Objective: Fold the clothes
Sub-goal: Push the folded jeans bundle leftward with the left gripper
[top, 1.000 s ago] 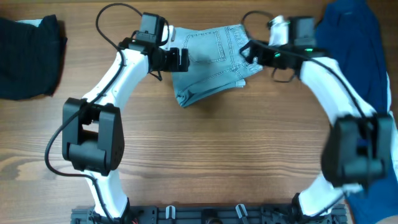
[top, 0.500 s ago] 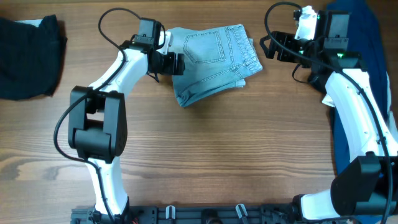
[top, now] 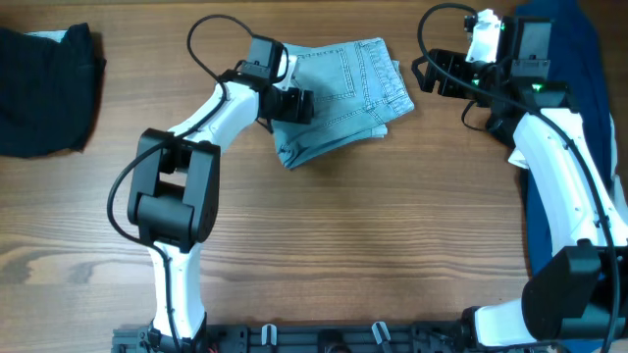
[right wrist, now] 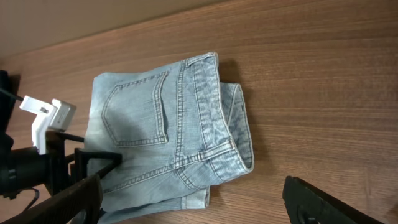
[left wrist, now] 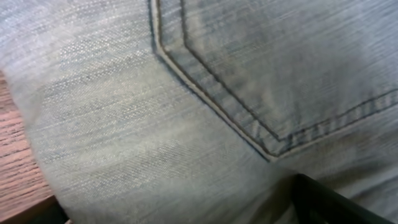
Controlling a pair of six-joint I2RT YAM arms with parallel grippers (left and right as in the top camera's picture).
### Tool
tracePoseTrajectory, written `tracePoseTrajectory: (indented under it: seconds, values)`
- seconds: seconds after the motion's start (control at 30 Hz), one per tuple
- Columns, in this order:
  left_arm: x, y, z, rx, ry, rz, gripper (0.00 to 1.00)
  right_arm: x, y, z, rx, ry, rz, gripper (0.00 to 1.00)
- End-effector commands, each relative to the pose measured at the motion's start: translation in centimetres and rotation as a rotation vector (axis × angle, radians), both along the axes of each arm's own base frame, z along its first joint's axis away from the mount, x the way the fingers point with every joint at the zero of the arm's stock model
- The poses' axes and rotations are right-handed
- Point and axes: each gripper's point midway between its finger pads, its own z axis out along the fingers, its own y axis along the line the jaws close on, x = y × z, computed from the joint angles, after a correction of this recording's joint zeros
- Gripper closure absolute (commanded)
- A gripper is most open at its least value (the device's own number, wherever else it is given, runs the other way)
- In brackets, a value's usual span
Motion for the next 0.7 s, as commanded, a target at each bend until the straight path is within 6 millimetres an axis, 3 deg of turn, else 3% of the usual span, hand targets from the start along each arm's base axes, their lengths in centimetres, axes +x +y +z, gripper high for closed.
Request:
tracePoseTrajectory:
  seconds: [0.0,0.1,0.27,0.3,0.47,0.6,0.67]
  values:
    - [-0.5,0.6,-3.1,0.012,0.072,0.058,0.12,0.4,-0.3,0.2,-0.029,-0.015,0.001,0.07]
    - [-0.4,0.0,-3.4,-0.011,0.079,0.093,0.28,0.4,-0.3,0.1,-0.032,-0.015,-0.002,0.07]
    - [0.0,-2.1,-2.9,-0.06,0.058,0.128,0.89,0.4,-0.4,0.1,-0.034,-0.014,-0.004,0.08]
    - [0.2,-2.3,-2.7,-0.069,0.052,0.138,0.96,0.4,-0.4,0.1,-0.034,-0.014,-0.004,0.09]
    - [1.7,-0.8,-2.1,-0.121,0.045,0.255,0.96,0.3,-0.4,0.1,-0.034,-0.011,-0.004,0.1]
    - [2.9,2.3,-0.9,-0.179,0.051,0.332,0.96,0.3,-0.4,0.1,-0.034,-0.012,-0.004,0.1]
    - [3.5,4.9,-0.3,-0.2,0.067,0.425,0.96,0.3,-0.4,0.1,-0.033,-0.012,-0.004,0.11]
